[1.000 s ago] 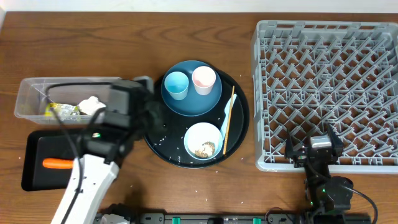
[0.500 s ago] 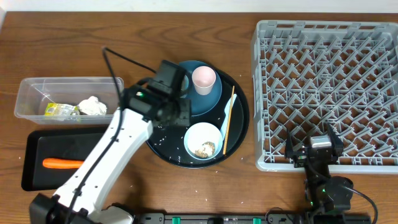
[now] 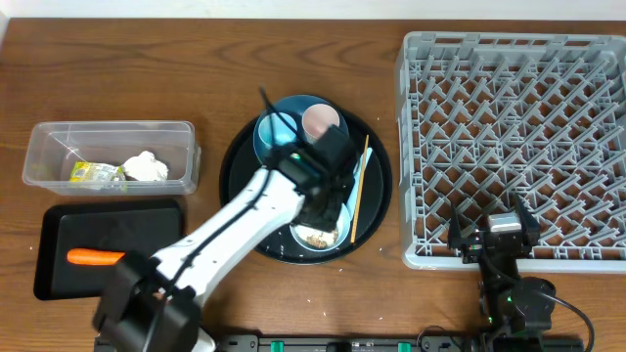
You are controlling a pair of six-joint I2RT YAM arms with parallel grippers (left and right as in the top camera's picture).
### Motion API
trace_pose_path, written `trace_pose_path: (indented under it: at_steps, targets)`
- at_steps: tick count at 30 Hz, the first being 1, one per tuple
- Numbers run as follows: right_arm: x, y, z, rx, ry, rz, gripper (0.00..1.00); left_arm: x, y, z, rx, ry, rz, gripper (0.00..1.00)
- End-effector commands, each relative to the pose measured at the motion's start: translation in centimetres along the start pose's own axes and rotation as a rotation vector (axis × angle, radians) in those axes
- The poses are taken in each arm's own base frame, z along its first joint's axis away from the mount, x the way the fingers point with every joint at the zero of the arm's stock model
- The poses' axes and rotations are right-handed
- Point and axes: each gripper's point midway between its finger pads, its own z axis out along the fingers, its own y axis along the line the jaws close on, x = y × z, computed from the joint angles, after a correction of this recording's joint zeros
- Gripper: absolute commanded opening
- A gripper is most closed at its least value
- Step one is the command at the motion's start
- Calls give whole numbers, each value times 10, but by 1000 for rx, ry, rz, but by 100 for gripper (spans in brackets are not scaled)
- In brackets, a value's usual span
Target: Sort waste into correct bins and load items into the dishwasher rack
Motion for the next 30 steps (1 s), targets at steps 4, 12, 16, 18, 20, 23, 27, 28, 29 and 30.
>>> trace_pose_path:
  at_steps: [4,12,16,18,20,23,27,28,29,30]
  targets:
    - [1,-2,0,8,3,-5,99,1,3,26,-40,71,-1,47]
    - [1,-2,0,8,3,-5,99,-1,2,41,-44,91,-3,52]
    - [1,-2,0,8,3,-5,99,-3,-1,41,-23,86,-2,59]
    - [1,-2,0,8,3,-5,99,-2,-7,42,10,94,-3,61]
    - [1,-2,0,8,3,-5,99,-1,-10,43,27,99,-4,61]
    - [1,-2,0,8,3,-5,99,-1,-11,45,28,96,1,61]
    - [1,-2,0,8,3,-5,99,0,-12,49,28,94,6,61]
    - [1,-2,0,8,3,-5,99,0,-11,50,27,94,6,61]
    - [1,-2,0,8,3,-5,99,1,-10,51,25,94,6,61]
    - [1,-2,0,8,3,-5,99,2,-10,53,24,95,6,61]
